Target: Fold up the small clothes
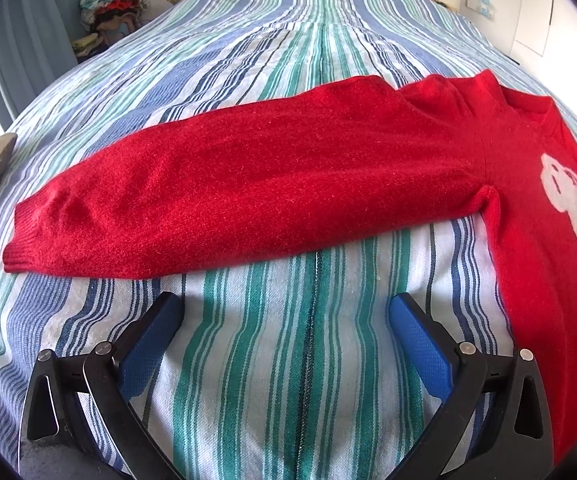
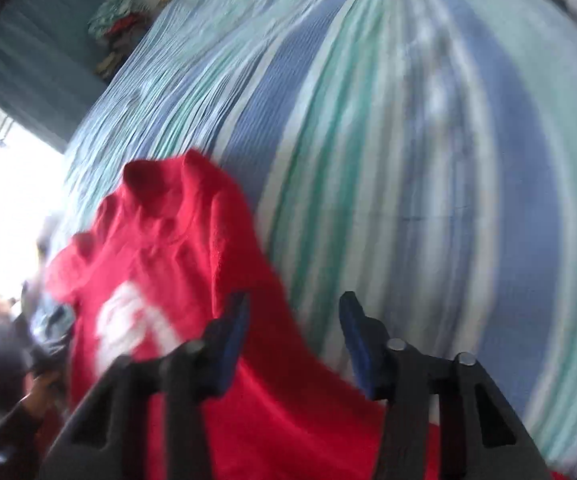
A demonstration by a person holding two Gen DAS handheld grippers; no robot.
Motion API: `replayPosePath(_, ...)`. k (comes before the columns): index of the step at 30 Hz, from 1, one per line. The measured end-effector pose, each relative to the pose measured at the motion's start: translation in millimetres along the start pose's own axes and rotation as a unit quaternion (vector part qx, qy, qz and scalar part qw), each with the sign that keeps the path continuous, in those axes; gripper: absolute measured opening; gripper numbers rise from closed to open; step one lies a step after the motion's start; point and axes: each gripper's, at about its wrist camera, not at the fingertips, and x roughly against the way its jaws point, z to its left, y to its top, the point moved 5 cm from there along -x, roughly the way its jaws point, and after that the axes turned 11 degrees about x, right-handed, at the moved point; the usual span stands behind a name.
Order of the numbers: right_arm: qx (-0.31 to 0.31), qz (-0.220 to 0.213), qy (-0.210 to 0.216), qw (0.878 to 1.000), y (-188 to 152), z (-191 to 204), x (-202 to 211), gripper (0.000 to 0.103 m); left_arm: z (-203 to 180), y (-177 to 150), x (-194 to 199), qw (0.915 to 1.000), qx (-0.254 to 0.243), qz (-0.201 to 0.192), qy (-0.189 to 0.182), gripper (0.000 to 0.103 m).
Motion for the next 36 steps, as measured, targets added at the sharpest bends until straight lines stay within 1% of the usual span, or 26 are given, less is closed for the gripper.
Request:
replayPosePath(1,0.022,0.019,0.008,1.0,0.9,7.9,-12.5,0.021,-0.2,-0.2,0.1,1.0,0.001,0.0,-0.001,0.103)
replayPosePath(2,0.048,0.032,0.001,0.998,1.6,14.6,-20.2,0.011,-0.1,-0.4,0.1,1.0,0.002,-0.001,-0.003,0.103)
replayPosePath(4,0.062,0.038,0.003,0.997,3.1,21.0,-20.6,0.007,0.3,-0.6,-0.2,1.0,0.005,-0.003,-0.008,0.103)
replayPosePath(5,0.067,0.029,-0.009,0.997,5.5,19.5,-13.4,0.006,0.6,-0.4,-0.5,0.9999,0.006,-0.003,-0.01,0.103)
replayPosePath(6,0.066,0.015,-0.033,0.997,8.7,13.7,-3.9,0.006,0.4,-0.4,-0.6,0.9999,0.006,-0.003,-0.01,0.103)
replayPosePath(7,0.05,-0.006,-0.068,0.996,12.0,2.6,9.0,0.006,0.4,-0.2,-0.8,0.9999,0.006,-0.004,-0.01,0.103)
replayPosePath(8,0.02,-0.03,-0.093,0.995,14.7,-10.4,22.3,0.005,0.1,-0.4,-0.6,0.9999,0.005,-0.004,-0.009,0.103)
replayPosePath(9,-0.007,-0.048,-0.103,0.993,17.2,-23.1,31.2,0.005,-0.2,-0.6,-0.5,1.0,0.004,-0.005,-0.007,0.103)
replayPosePath(10,-0.018,-0.055,-0.109,0.992,18.4,-29.5,33.4,0.005,-0.4,-0.9,-0.3,1.0,0.004,-0.005,-0.006,0.103)
replayPosePath(14,-0.003,-0.022,-0.148,0.989,18.9,-31.7,11.2,0.004,-0.2,-1.3,-0.7,1.0,0.005,-0.004,-0.007,0.103)
replayPosePath(16,-0.011,-0.022,-0.163,0.986,19.0,-35.9,5.4,0.004,0.5,-0.7,-1.2,0.9999,0.007,-0.001,-0.01,0.103)
replayPosePath(18,-0.024,-0.03,-0.166,0.985,17.8,-38.6,4.4,0.006,1.6,0.3,-1.7,0.9998,0.011,0.003,-0.015,0.103)
replayPosePath(19,-0.031,-0.038,-0.165,0.985,17.4,-36.8,6.2,0.015,2.6,1.5,-2.0,0.9998,0.013,0.006,-0.016,0.103)
replayPosePath(20,-0.035,-0.045,-0.17,0.984,14.0,-35.2,12.0,0.027,3.3,2.1,-2.0,0.9997,0.014,0.008,-0.019,0.103)
replayPosePath(21,-0.038,-0.055,-0.174,0.982,8.6,-33.0,22.8,0.03,4.6,2.8,-2.1,0.9996,0.016,0.009,-0.022,0.103)
replayPosePath(23,-0.04,-0.087,-0.163,0.982,-9.1,-21.5,53.0,0.03,6.1,2.8,-2.1,0.9994,0.019,0.007,-0.026,0.103)
replayPosePath(25,-0.025,-0.114,-0.108,0.987,-28.0,-0.1,75.4,0.031,4.9,2.3,-2.7,0.9996,0.017,0.005,-0.023,0.103)
replayPosePath(26,-0.013,-0.107,-0.094,0.99,-41.7,6.2,78.0,0.031,4.2,2.0,-2.9,0.9997,0.015,0.005,-0.02,0.103)
replayPosePath(27,-0.004,-0.089,-0.101,0.991,-58.0,5.5,75.9,0.031,4.0,1.9,-3.0,0.9997,0.015,0.005,-0.02,0.103)
replayPosePath(28,-0.005,-0.063,-0.121,0.991,-78.7,-5.6,71.9,0.031,4.4,2.0,-2.9,0.9996,0.016,0.006,-0.021,0.103)
replayPosePath(30,-0.052,-0.017,-0.172,0.984,-123.5,-48.9,73.1,0.031,5.1,2.2,-2.2,0.9995,0.018,0.012,-0.024,0.103)
replayPosePath(31,-0.087,-0.019,-0.195,0.977,-146.1,-73.7,85.6,0.026,5.8,2.5,-1.3,0.9993,0.019,0.016,-0.026,0.103)
replayPosePath(32,-0.121,-0.039,-0.209,0.97,-167.0,-95.3,106.0,0.02,6.4,3.2,-0.5,0.9992,0.02,0.021,-0.029,0.103)
replayPosePath(34,-0.179,-0.074,-0.237,0.952,-207.2,-124.5,150.7,0.021,7.8,3.6,1.2,0.9986,0.02,0.032,-0.036,0.103)
replayPosePath(35,-0.195,-0.075,-0.266,0.941,-225.4,-132.1,171.1,0.022,8.5,2.9,2.7,0.9984,0.021,0.035,-0.039,0.103)
replayPosePath(36,-0.201,-0.08,-0.285,0.934,-241.5,-135.0,191.0,0.022,9.0,1.8,4.7,0.9982,0.021,0.039,-0.04,0.103)
